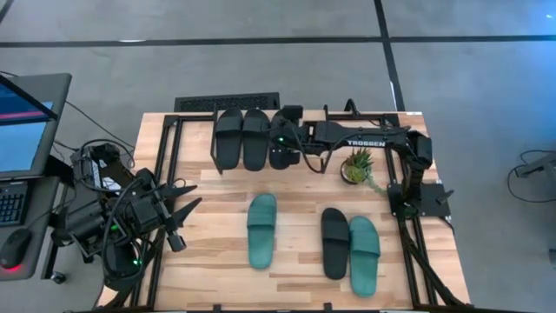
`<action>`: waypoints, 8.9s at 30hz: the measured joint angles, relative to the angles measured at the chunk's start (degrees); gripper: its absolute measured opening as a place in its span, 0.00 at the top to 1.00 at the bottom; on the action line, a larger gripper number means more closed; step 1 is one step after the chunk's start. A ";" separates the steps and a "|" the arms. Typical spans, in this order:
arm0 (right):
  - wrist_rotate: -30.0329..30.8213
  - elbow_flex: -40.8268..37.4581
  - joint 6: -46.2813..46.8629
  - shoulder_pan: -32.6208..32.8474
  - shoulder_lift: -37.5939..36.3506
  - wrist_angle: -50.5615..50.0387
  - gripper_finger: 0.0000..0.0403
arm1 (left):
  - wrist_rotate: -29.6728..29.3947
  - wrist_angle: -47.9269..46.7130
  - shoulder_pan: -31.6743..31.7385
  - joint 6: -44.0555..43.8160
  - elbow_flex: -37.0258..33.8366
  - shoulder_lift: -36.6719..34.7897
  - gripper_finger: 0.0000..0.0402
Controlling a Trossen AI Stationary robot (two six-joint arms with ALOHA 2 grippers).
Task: Pick and place slides into the shelf
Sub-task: Put the black slipper on the shelf
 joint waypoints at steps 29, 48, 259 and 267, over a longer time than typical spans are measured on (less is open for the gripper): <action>0.24 0.02 6.52 11.92 -10.04 -7.47 0.62 | 1.53 0.00 -0.02 -0.13 -0.01 0.01 0.70; -0.03 0.02 48.91 38.93 -11.03 -32.53 0.64 | 2.80 0.00 -0.02 -0.11 -0.01 0.01 0.70; 15.78 8.88 20.72 1.26 -2.56 -35.74 1.00 | 3.51 0.00 5.77 1.27 -0.01 0.01 0.70; 14.73 5.56 16.21 0.45 -2.56 -28.88 1.00 | 3.52 0.00 5.79 1.25 -0.01 0.01 0.70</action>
